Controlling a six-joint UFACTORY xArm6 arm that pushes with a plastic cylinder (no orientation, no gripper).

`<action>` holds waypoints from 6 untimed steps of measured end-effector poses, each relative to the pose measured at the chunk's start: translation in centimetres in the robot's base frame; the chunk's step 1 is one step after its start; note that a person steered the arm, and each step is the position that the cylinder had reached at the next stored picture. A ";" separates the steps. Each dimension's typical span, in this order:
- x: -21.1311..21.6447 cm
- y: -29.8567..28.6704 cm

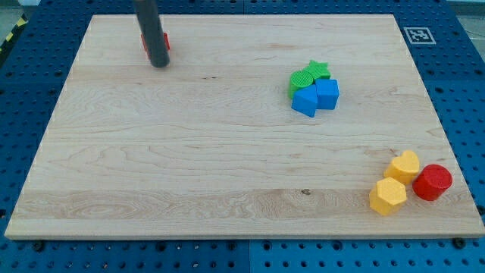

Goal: Push the red star to the top left of the board

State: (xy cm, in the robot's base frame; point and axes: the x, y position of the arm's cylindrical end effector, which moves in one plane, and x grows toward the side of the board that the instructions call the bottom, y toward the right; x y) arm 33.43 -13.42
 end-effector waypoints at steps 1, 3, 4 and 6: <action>0.0 4.2; -3.2 -2.6; -3.2 -3.7; -3.0 -5.3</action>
